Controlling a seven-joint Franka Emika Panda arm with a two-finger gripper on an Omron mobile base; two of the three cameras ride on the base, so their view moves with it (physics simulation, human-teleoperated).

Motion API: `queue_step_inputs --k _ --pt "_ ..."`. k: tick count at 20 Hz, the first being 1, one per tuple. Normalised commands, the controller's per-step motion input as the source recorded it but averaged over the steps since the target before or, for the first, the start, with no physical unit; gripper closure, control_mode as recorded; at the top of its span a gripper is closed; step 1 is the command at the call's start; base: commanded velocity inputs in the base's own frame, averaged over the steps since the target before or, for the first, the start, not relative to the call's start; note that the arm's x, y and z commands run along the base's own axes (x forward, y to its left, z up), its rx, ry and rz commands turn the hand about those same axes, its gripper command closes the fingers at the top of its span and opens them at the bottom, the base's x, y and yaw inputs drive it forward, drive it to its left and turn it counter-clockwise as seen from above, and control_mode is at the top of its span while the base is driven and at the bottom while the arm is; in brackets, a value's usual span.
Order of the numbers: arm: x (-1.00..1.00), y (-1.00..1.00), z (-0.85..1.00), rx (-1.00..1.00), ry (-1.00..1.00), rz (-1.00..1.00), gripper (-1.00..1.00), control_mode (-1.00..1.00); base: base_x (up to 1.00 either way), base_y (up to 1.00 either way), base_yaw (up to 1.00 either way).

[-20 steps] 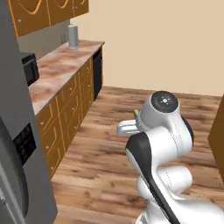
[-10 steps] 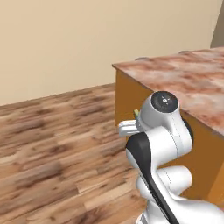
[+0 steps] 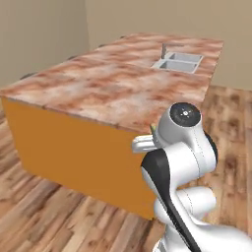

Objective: Pick the egg and butter from the fridge and place them by the bowl for mixing.

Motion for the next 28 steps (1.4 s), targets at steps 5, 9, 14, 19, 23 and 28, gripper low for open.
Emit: queue_step_inputs --k 5,9,14,19,23,28 --pt "0.0 0.0 0.0 0.0 0.0 0.0 1.0 1.0 0.0 0.0 -1.0" --pt "0.0 0.0 0.0 0.0 0.0 0.0 1.0 1.0 0.0 0.0 -1.0" --pt "0.0 0.0 0.0 0.0 0.0 0.0 1.0 1.0 0.41 0.1 -0.43" --pt "0.0 0.0 0.0 0.0 0.0 0.0 1.0 1.0 0.42 -0.42 0.0" --pt "0.0 0.0 0.0 0.0 0.0 0.0 1.0 1.0 0.83 -0.89 0.06" --pt "0.0 0.0 0.0 0.0 0.0 0.0 1.0 1.0 1.0 -0.27 -0.03"
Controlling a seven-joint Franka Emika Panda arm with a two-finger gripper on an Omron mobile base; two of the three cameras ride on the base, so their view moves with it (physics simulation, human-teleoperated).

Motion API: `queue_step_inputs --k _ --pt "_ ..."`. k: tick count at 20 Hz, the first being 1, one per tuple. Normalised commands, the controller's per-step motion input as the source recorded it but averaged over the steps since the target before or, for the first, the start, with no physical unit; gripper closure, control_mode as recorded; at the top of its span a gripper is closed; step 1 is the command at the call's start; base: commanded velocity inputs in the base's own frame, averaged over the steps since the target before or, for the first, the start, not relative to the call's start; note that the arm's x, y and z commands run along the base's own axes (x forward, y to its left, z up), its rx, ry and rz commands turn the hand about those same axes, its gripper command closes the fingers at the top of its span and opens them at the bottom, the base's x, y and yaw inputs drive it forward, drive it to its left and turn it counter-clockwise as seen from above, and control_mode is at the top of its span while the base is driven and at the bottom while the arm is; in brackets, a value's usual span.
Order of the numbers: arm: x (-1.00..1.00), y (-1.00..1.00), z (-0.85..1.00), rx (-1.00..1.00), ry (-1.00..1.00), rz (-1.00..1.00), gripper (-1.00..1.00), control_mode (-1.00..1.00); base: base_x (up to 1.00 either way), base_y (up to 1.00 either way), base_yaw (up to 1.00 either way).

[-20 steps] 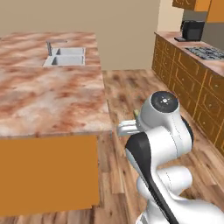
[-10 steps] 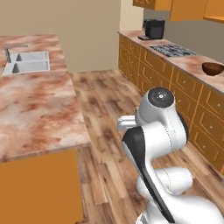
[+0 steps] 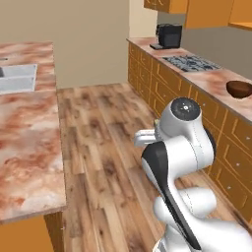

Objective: Pick the egg and butter from the fridge and place them by the bowl for mixing.

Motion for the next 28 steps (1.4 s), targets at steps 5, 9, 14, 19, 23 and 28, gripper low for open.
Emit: queue_step_inputs --k 5,9,14,19,23,28 --pt "0.0 0.0 0.0 0.0 0.0 0.0 1.0 1.0 1.0 0.0 -0.16" --pt "0.0 0.0 0.0 0.0 0.0 0.0 1.0 1.0 1.0 0.01 -0.3" --pt "0.0 0.0 0.0 0.0 0.0 0.0 1.0 1.0 1.0 0.26 -0.48" --pt "0.0 0.0 0.0 0.0 0.0 0.0 1.0 1.0 1.0 0.45 -0.68" --pt "0.0 0.0 0.0 0.0 0.0 0.0 1.0 1.0 0.94 0.49 -0.83" --pt "0.0 0.0 0.0 0.0 0.0 0.0 1.0 1.0 0.91 0.51 -0.85"
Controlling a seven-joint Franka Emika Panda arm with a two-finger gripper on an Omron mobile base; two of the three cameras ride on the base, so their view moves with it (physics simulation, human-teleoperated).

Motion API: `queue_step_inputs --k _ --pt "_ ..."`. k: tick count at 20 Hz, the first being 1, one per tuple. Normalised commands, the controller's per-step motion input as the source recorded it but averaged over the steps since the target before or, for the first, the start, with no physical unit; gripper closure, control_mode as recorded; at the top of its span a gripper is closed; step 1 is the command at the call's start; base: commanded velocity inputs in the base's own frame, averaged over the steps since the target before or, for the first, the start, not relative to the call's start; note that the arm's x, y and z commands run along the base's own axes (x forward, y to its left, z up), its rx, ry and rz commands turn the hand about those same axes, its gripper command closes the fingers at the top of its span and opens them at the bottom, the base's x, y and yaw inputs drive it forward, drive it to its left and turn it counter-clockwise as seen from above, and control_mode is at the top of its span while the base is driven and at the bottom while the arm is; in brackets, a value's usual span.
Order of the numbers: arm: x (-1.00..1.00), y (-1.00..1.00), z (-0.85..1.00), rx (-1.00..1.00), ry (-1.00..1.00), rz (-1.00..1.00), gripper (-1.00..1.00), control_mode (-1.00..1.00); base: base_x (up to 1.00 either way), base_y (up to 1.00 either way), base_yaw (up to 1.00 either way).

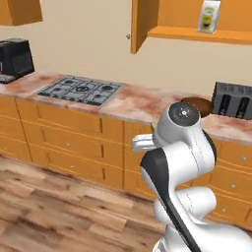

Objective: Pick the egg and butter from the fridge and place them by the bowl for mixing.

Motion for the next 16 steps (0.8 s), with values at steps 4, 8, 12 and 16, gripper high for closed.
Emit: queue_step_inputs --k 4,8,12,16 --pt "0.0 0.0 0.0 0.0 0.0 0.0 1.0 1.0 0.87 0.53 -0.86" --pt "0.0 0.0 0.0 0.0 0.0 0.0 1.0 1.0 0.69 0.51 -0.91" --pt "0.0 0.0 0.0 0.0 0.0 0.0 1.0 1.0 0.45 0.42 -0.96" --pt "0.0 0.0 0.0 0.0 0.0 0.0 1.0 1.0 0.21 0.0 -0.75"
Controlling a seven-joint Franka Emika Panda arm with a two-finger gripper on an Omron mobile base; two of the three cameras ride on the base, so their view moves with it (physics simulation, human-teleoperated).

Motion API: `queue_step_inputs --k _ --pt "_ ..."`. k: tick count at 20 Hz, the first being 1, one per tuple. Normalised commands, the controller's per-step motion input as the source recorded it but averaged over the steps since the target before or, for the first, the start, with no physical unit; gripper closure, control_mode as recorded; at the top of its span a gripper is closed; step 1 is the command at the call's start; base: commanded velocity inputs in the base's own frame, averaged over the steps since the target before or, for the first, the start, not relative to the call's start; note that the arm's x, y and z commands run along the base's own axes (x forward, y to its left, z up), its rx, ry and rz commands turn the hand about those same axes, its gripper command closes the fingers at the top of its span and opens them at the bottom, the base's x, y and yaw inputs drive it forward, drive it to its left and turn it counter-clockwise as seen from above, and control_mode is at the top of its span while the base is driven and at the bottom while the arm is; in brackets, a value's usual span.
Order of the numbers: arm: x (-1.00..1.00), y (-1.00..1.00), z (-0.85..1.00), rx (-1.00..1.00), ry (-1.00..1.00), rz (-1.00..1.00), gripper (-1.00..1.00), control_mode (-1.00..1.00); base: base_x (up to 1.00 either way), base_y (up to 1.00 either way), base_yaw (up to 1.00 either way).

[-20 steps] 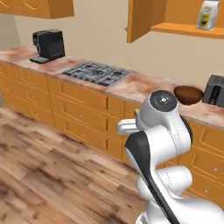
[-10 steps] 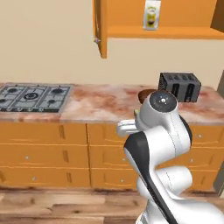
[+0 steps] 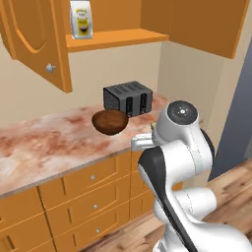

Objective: Pick the egg and butter from the fridge and place them by the bowl for mixing.

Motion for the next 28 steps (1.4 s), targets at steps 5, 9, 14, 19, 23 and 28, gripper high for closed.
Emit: queue_step_inputs --k 5,9,14,19,23,28 --pt "0.0 0.0 0.0 0.0 0.0 0.0 1.0 1.0 0.19 0.0 0.07" --pt "0.0 0.0 0.0 0.0 0.0 0.0 1.0 1.0 0.31 -0.21 0.34" --pt "0.0 0.0 0.0 0.0 0.0 0.0 1.0 1.0 0.39 -0.28 0.18" --pt "0.0 0.0 0.0 0.0 0.0 0.0 1.0 1.0 0.82 -0.06 0.19" --pt "0.0 0.0 0.0 0.0 0.0 0.0 1.0 1.0 0.87 0.01 0.33" --pt "0.0 0.0 0.0 0.0 0.0 0.0 1.0 1.0 0.47 0.01 0.31"
